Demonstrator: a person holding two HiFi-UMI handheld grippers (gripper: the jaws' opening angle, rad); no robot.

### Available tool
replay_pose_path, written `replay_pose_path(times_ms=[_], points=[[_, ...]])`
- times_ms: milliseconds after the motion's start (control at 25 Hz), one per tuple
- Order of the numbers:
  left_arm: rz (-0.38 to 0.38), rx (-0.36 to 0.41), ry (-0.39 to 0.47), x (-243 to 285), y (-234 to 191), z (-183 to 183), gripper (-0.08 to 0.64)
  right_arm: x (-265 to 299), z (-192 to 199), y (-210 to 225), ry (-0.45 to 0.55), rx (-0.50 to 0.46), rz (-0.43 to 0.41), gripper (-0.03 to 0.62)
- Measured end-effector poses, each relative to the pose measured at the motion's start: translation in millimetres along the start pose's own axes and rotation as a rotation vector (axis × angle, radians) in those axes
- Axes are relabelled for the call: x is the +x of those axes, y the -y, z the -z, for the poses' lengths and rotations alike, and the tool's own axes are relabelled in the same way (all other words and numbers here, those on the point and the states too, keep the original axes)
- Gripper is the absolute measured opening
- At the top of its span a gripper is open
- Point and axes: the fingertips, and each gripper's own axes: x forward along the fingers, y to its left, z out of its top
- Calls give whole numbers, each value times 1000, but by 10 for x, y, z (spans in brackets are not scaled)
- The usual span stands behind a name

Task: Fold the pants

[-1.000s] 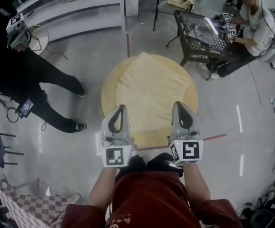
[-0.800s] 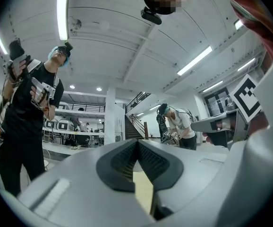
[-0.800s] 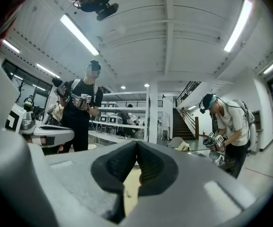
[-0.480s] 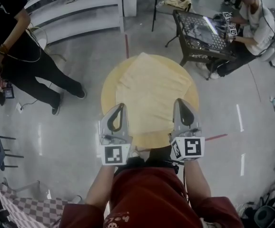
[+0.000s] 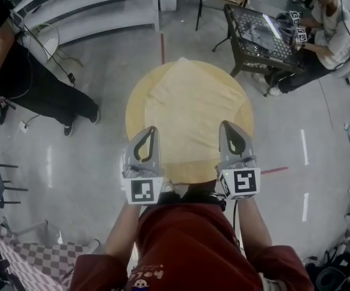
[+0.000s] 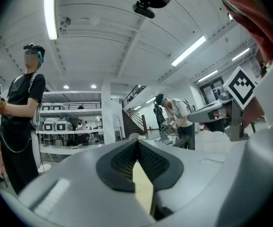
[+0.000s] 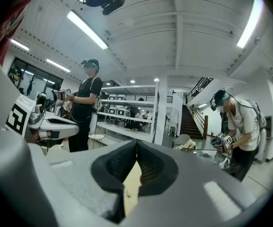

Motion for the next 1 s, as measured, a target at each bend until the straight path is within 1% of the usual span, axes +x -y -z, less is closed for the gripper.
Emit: replay_pose_path(times_ms=[40, 120, 240, 320, 480, 560, 680, 800, 880, 1000], points=[[21, 41, -21, 0, 34, 61, 7, 9, 60, -27, -20, -25, -17, 3], [76, 115, -89, -21, 121, 248, 45, 14, 208, -72, -63, -56, -56, 5], [154, 160, -226, -106, 252, 618, 84, 1, 474, -96, -140, -67, -120, 36], [208, 197, -297, -187, 324, 831, 109, -39, 653, -123, -191, -89, -159, 51], [316, 296, -430, -333, 444, 1261, 169, -117, 1073, -273, -310, -157, -272, 92], [367, 329, -504, -387, 522, 1464, 180, -158, 1280, -353, -371, -199, -333, 112], [458, 366, -642, -477, 651, 1749, 203, -221, 1544, -448, -461, -286, -410, 135], [551, 418, -772, -585, 728, 2011, 241, -294, 1832, -531, -564, -426, -488, 153], [615, 456, -843, -670, 764, 2153, 256, -351, 2041, -551, -633, -508, -545, 163], [687, 517, -917, -756, 788, 2313, 268, -436, 2311, -430, -731, -579, -599, 172]])
